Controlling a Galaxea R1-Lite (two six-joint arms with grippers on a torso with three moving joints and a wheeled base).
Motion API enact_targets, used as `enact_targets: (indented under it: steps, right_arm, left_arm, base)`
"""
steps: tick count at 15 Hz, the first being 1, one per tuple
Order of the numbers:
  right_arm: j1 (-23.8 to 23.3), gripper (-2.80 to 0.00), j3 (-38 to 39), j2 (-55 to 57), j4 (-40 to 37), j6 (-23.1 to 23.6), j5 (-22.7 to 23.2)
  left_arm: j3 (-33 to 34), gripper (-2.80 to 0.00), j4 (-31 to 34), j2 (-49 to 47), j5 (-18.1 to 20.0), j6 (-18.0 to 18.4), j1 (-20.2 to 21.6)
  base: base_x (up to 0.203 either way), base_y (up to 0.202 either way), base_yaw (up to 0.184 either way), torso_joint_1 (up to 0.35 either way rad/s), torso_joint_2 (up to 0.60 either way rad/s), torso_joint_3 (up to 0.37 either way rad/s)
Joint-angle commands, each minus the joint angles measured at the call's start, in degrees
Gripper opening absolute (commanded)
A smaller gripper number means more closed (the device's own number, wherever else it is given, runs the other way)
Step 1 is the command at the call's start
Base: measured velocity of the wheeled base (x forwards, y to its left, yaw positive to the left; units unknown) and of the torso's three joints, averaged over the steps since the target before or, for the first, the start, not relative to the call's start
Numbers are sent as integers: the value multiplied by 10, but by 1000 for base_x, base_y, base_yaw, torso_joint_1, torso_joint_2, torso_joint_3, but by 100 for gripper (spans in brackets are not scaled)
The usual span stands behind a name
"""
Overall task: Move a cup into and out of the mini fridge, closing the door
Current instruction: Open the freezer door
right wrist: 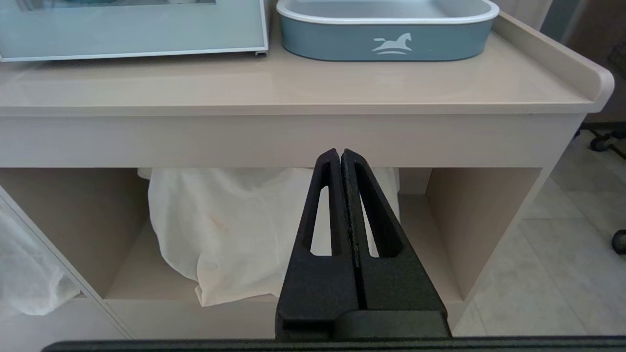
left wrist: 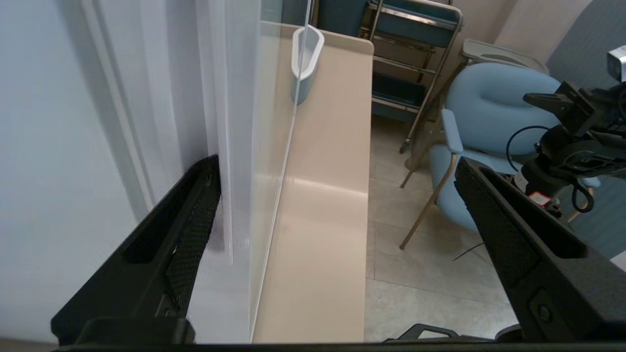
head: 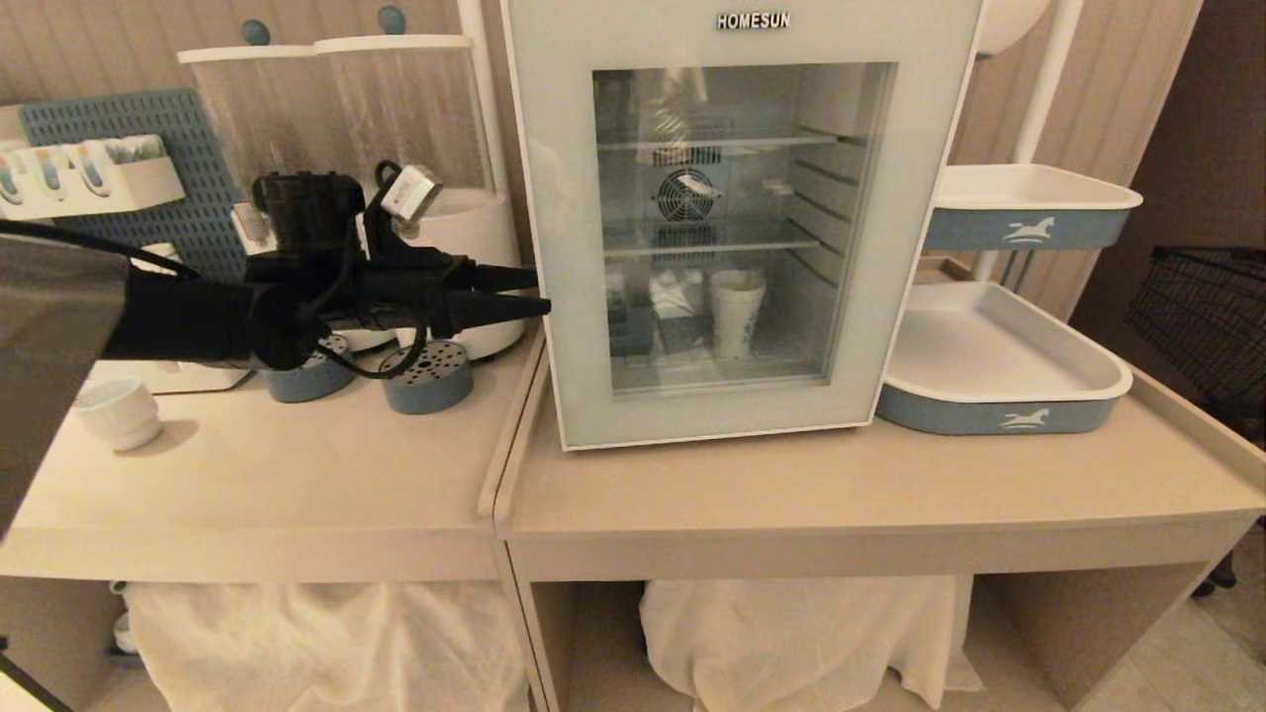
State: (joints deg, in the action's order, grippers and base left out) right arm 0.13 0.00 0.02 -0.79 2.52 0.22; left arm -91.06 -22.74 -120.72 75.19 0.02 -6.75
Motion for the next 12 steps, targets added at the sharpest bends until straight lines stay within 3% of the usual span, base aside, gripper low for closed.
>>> enact_targets:
  steps: [1,4,8,12]
  right_arm:
    - [0,-280,0,0,0,0,0]
    - [0,-280,0,0,0,0,0]
    - [0,-280,0,0,0,0,0]
    - [0,-280,0,0,0,0,0]
  left_arm:
    - [-3,0,-1,-7,4,1,-2]
    - [0,0,28,2,16,-3,-3]
    - [5,0,74,23,74,-3,8]
    - [10,0,85,31,97,-3,10]
  base:
    - [0,0,0,0,0,0]
    - [0,0,0,0,0,0]
    - [0,0,0,0,0,0]
    - [0,0,0,0,0,0]
